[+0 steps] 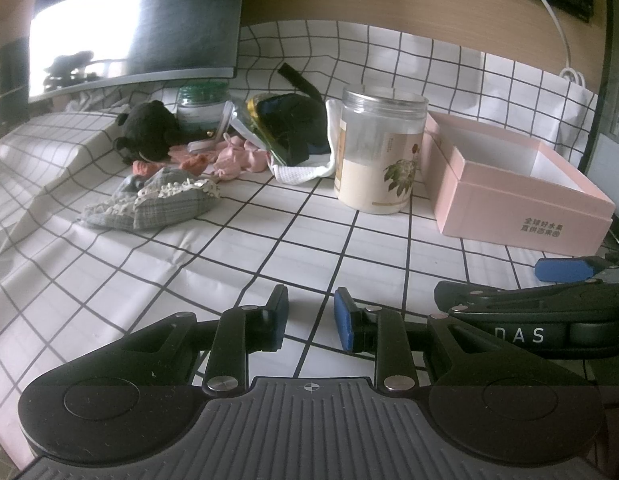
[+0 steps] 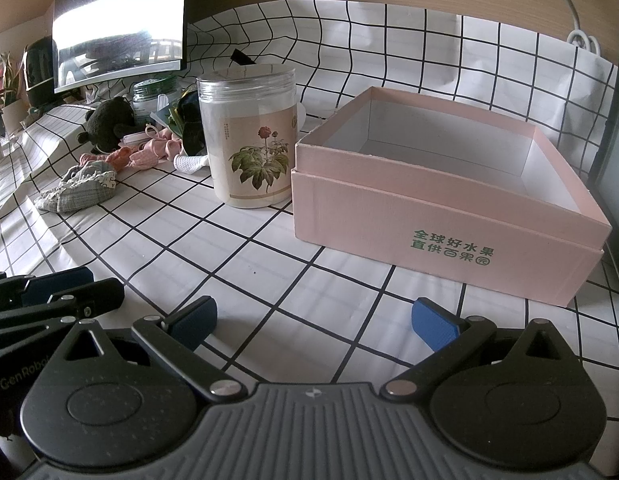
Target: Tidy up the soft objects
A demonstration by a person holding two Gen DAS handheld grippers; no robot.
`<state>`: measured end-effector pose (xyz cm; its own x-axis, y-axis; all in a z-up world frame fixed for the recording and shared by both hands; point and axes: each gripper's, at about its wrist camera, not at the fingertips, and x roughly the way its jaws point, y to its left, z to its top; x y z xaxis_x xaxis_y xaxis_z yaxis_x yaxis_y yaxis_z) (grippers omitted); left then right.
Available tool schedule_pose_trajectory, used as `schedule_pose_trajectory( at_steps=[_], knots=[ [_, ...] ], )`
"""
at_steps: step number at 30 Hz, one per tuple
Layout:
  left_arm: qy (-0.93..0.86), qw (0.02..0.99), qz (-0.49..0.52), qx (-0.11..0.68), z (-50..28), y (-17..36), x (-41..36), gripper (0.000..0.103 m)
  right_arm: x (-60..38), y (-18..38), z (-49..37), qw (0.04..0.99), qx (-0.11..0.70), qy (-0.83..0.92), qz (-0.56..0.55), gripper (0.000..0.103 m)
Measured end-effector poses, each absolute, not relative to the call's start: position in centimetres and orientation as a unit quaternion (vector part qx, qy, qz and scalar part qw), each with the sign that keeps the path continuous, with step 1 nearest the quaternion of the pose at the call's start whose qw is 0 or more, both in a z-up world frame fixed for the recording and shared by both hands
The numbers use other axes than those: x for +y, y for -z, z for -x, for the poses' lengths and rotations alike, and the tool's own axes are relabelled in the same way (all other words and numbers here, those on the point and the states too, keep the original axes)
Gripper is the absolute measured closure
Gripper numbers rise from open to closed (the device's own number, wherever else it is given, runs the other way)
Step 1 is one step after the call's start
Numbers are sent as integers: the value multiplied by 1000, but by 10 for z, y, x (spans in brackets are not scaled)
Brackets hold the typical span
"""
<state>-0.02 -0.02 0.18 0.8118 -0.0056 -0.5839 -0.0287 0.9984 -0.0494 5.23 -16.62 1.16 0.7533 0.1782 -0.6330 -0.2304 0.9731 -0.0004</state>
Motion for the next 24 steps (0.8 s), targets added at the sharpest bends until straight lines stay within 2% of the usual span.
schedule_pose_trajectory(
  at_steps=[11,17,19,24],
  knots=[
    [-5,950,8,312,1,-2,0,74,-169,-8,-53,935,334,-111,40,0],
    [29,939,-1,343,-10,-10,10,74,-172,-12,-63,911,383,-140,56,0],
    [42,935,5,351,-13,-12,17,77,-171,-13,-64,906,395,-141,62,0],
    [82,923,39,373,-26,-21,46,78,-173,-14,-57,905,399,-134,62,0]
  ],
)
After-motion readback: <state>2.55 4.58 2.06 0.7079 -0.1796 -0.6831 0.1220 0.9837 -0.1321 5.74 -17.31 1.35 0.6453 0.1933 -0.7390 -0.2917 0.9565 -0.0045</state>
